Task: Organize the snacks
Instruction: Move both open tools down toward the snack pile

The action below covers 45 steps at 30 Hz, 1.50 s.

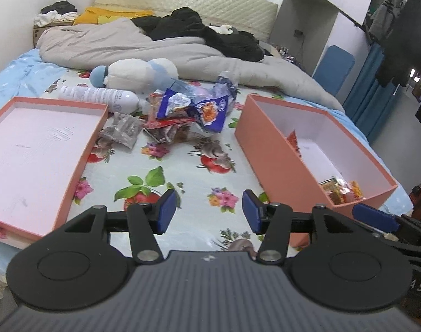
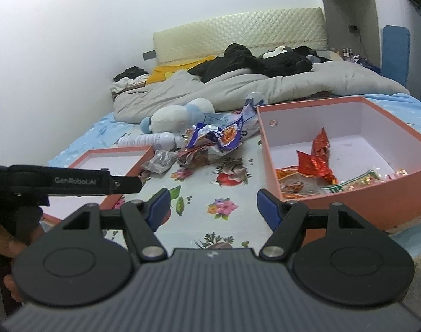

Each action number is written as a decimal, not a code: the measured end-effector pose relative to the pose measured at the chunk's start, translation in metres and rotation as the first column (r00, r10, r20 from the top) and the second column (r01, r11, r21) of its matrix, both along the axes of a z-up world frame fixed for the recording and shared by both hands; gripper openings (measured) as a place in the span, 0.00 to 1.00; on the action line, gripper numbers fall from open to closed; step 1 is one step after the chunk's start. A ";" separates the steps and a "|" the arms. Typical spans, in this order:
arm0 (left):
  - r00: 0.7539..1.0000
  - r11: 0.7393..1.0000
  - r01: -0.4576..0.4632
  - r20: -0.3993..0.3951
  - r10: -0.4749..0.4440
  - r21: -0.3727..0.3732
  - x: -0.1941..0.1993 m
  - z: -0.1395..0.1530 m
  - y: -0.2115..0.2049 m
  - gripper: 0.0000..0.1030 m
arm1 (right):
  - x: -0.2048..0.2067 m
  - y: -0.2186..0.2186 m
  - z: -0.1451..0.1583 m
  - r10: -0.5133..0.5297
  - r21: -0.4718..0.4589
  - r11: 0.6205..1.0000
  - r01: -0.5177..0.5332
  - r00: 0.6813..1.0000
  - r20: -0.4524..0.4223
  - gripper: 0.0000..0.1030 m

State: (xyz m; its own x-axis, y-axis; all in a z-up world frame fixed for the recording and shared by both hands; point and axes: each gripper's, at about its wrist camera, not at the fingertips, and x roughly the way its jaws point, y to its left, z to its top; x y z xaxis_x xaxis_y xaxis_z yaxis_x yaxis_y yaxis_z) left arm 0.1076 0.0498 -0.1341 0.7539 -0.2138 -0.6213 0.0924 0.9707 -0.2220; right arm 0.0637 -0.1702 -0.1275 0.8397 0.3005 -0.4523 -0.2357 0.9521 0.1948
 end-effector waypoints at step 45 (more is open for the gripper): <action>0.992 0.876 0.121 -0.099 -0.084 0.467 0.271 -0.137 0.070 0.68 | 0.297 0.103 -0.125 0.021 0.300 0.949 0.096 0.931 -0.363 0.63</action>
